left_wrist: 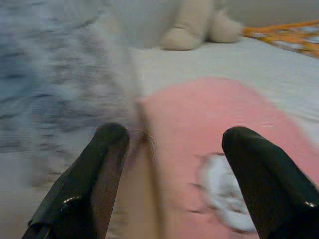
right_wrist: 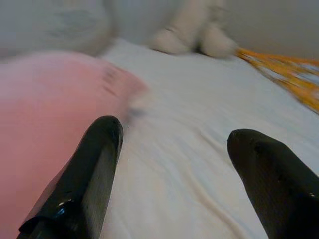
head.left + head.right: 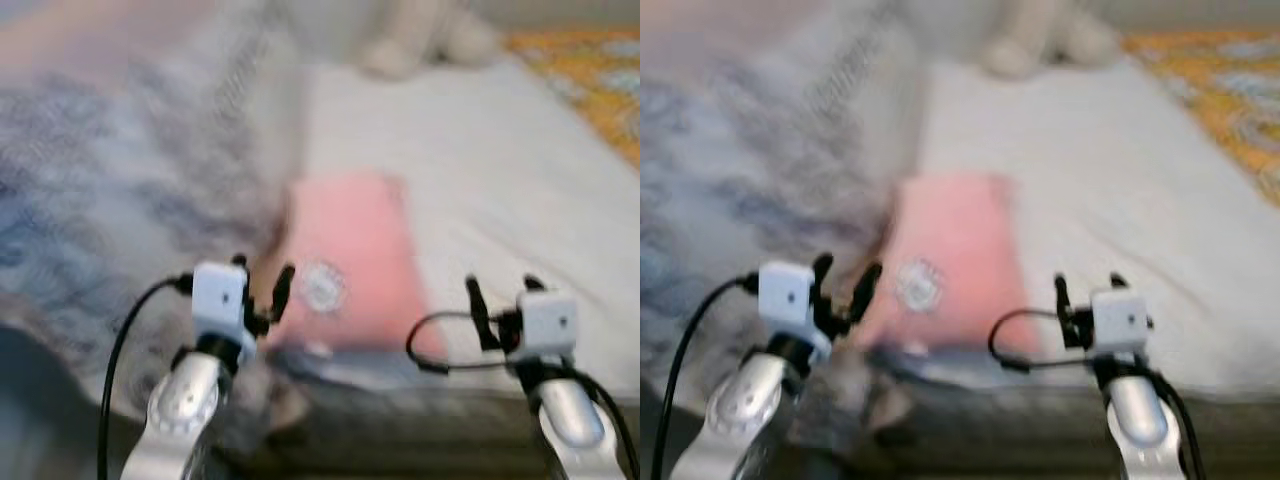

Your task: Clean up the room

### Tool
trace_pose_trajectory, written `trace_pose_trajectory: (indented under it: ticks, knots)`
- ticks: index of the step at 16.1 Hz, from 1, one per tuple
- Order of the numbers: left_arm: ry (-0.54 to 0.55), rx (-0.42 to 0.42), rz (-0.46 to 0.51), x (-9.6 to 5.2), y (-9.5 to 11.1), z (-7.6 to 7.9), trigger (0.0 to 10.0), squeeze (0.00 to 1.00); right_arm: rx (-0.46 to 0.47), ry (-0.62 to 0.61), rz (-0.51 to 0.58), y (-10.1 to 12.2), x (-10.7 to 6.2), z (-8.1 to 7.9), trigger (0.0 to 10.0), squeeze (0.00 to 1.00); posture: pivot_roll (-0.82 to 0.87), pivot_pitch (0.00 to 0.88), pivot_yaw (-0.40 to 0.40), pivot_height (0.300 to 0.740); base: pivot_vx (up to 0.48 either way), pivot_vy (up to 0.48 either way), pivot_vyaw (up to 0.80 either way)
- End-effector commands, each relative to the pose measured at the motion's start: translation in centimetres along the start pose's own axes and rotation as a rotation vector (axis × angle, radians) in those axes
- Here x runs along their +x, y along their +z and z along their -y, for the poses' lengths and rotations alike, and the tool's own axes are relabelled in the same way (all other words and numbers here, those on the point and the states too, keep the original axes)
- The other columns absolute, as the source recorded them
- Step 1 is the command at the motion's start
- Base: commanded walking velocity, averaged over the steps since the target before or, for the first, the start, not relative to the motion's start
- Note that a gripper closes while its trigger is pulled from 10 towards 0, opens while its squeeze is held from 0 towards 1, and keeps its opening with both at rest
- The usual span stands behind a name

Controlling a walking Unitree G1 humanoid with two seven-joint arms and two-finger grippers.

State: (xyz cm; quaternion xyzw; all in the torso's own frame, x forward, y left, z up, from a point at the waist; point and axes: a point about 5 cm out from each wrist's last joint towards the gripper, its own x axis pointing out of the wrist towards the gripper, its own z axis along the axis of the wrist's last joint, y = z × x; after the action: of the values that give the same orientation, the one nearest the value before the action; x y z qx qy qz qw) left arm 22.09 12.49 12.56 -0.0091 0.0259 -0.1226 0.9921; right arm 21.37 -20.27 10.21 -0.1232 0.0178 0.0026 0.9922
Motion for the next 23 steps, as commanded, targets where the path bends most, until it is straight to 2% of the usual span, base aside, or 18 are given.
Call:
trace_pose_trajectory:
  ticks: [1, 3, 4, 5, 6, 9, 10, 12, 16, 19, 23]
  knots:
    - [0.019, 0.004, -0.024, 0.2, -0.2, -0.5, 10.0, 0.00, 0.015, 0.013, 0.018, 0.6, 0.3, -0.6, 10.0, 0.00, -0.15, 0.000, 0.108, 0.740, 0.469, 0.000, 0.00]
    - [0.043, 0.010, -0.051, 0.6, -0.6, -0.7, 10.0, 0.00, 0.036, 0.013, 0.005, 0.7, 1.0, -0.8, 10.0, 0.00, -0.15, 0.000, 0.112, 0.740, 0.416, 0.000, 0.00]
    - [0.076, -0.019, -0.078, 0.9, -1.0, -1.1, 10.0, 0.00, 0.054, 0.020, -0.013, 0.7, 1.6, -0.9, 10.0, 0.00, -0.16, 0.000, 0.116, 0.740, 0.000, 0.000, 0.00]
    - [0.105, -0.082, -0.096, 1.1, -1.6, -1.7, 10.0, 0.00, 0.054, 0.040, -0.019, 0.9, 2.3, -1.1, 10.0, 0.00, -0.16, 0.000, 0.115, 0.740, 0.000, 0.000, 0.00]
    - [0.126, -0.106, -0.112, 1.2, -2.2, -1.7, 10.0, 0.00, 0.033, 0.064, -0.014, 1.2, 2.8, -1.2, 10.0, 0.00, -0.17, 0.000, 0.096, 0.740, 0.000, 0.000, 0.00]
    - [0.146, -0.121, -0.097, 2.0, -2.5, -0.6, 10.0, 0.00, 0.000, 0.108, 0.010, 2.6, 4.9, -0.5, 10.0, 0.00, -0.17, 0.000, 0.027, 0.740, 0.000, 0.000, 0.00]
    - [0.145, -0.103, -0.086, 2.1, -2.3, -0.4, 10.0, 0.00, -0.015, 0.136, 0.019, 3.0, 5.5, -0.6, 10.0, 0.00, -0.16, 0.000, 0.009, 0.740, 0.000, 0.000, 0.00]
    - [0.148, -0.115, -0.079, 2.1, -2.3, -0.5, 10.0, 0.00, -0.014, 0.147, 0.010, 2.9, 5.9, -0.7, 10.0, 0.00, -0.14, 0.000, -0.001, 0.740, 0.000, 0.000, 0.00]
    - [0.137, -0.090, -0.073, 2.1, -2.3, -0.7, 10.0, 0.00, 0.010, 0.183, -0.002, 2.4, 6.1, -1.9, 10.0, 0.00, -0.12, 0.000, 0.002, 0.740, 0.281, -0.385, 0.00]
    - [0.171, -0.060, -0.070, 2.5, -2.2, -1.5, 10.0, 0.00, 0.016, 0.176, -0.010, 2.1, 5.9, -2.0, 10.0, 0.00, -0.13, 0.000, 0.020, 0.740, 0.096, -0.126, 0.00]
    - [0.160, -0.035, -0.068, 3.2, -2.1, -2.0, 10.0, 0.00, 0.040, 0.151, -0.038, 1.3, 5.7, -1.7, 10.0, 0.00, -0.14, 0.000, 0.039, 0.740, 0.000, 0.000, 0.00]
